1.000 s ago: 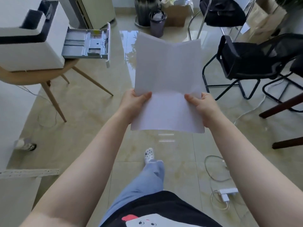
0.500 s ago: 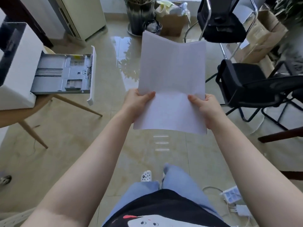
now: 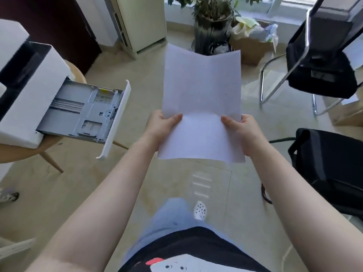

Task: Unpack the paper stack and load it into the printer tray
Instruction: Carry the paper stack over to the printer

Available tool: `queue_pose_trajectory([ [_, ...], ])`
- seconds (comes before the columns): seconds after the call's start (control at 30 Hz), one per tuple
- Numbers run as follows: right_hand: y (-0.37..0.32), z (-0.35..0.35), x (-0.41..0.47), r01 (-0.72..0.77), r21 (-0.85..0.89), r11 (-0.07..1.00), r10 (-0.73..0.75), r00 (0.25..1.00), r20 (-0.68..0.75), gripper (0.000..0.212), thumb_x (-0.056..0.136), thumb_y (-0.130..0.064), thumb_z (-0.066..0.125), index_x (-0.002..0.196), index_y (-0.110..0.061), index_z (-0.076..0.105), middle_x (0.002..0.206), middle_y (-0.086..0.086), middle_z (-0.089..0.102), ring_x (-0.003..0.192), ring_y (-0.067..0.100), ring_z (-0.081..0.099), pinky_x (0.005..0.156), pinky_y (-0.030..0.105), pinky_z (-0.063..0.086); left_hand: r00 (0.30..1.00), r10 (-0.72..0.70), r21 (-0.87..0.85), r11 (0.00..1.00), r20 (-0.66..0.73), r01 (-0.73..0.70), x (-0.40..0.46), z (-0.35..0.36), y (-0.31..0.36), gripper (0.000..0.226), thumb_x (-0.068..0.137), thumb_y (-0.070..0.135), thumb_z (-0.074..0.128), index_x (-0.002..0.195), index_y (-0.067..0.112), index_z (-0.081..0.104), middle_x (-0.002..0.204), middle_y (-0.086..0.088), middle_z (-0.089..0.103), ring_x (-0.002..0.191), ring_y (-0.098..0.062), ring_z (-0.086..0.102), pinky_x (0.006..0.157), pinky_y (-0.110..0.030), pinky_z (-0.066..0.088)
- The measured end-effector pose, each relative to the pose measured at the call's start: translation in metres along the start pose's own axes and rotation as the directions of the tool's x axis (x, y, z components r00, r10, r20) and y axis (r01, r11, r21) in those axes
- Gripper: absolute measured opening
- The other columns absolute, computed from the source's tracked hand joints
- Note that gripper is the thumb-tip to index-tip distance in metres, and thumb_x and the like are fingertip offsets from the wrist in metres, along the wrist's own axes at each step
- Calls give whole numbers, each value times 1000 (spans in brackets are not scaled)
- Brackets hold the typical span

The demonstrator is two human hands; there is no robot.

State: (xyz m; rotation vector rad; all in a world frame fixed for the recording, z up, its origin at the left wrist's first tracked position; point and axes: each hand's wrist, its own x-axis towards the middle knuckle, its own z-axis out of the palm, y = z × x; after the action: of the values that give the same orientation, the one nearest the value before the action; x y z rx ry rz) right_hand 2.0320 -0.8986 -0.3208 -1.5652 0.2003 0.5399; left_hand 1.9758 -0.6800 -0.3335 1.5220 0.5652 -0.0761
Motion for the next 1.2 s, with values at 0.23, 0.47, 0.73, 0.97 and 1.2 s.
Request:
queue_pose_trajectory([
  [0.23, -52, 22, 117, -22, -96, 995, 31, 996, 85, 8, 87, -15, 66, 88, -7, 67, 65, -4, 72, 49, 6, 65, 50, 22, 52, 992, -7, -47, 999, -124, 1, 88, -11, 37, 11, 83, 23, 70, 91, 15, 70, 92, -8, 74, 77, -21, 72, 72, -34, 58],
  [0.47, -107, 71, 240, 33, -218, 975, -4, 991, 132, 21, 88, -12, 64, 103, 2, 65, 83, 8, 67, 62, 17, 63, 65, 31, 52, 984, 3, -85, 996, -180, -19, 200, -42, 77, 4, 85, 19, 68, 83, 15, 71, 79, 1, 74, 67, -14, 71, 66, -30, 58],
  [0.73, -170, 148, 353, 68, -317, 946, 15, 967, 254, 8, 86, -14, 67, 86, -6, 67, 83, 8, 68, 71, 25, 63, 73, 39, 51, 938, -47, -100, 995, -343, 14, 294, -101, 123, 29, 80, 27, 72, 97, 3, 69, 98, -14, 73, 84, -28, 72, 77, -44, 58],
  [0.97, -208, 237, 438, 146, -408, 901, 68, 882, 466, 8, 87, -15, 67, 83, -8, 65, 75, 2, 67, 55, 12, 63, 56, 25, 52, 813, -39, -103, 994, -581, -25, 339, -152, 134, 22, 84, 29, 69, 95, 10, 69, 90, -3, 69, 78, -19, 66, 75, -32, 52],
  [1.2, -216, 321, 482, 231, -501, 834, 199, 721, 663, 13, 86, -17, 68, 75, -10, 65, 73, 4, 66, 57, 15, 63, 59, 30, 53, 602, -132, -201, 978, -788, -49, 339, -175, 126, 22, 87, 22, 65, 110, 20, 63, 108, 4, 66, 95, -12, 63, 86, -25, 48],
])
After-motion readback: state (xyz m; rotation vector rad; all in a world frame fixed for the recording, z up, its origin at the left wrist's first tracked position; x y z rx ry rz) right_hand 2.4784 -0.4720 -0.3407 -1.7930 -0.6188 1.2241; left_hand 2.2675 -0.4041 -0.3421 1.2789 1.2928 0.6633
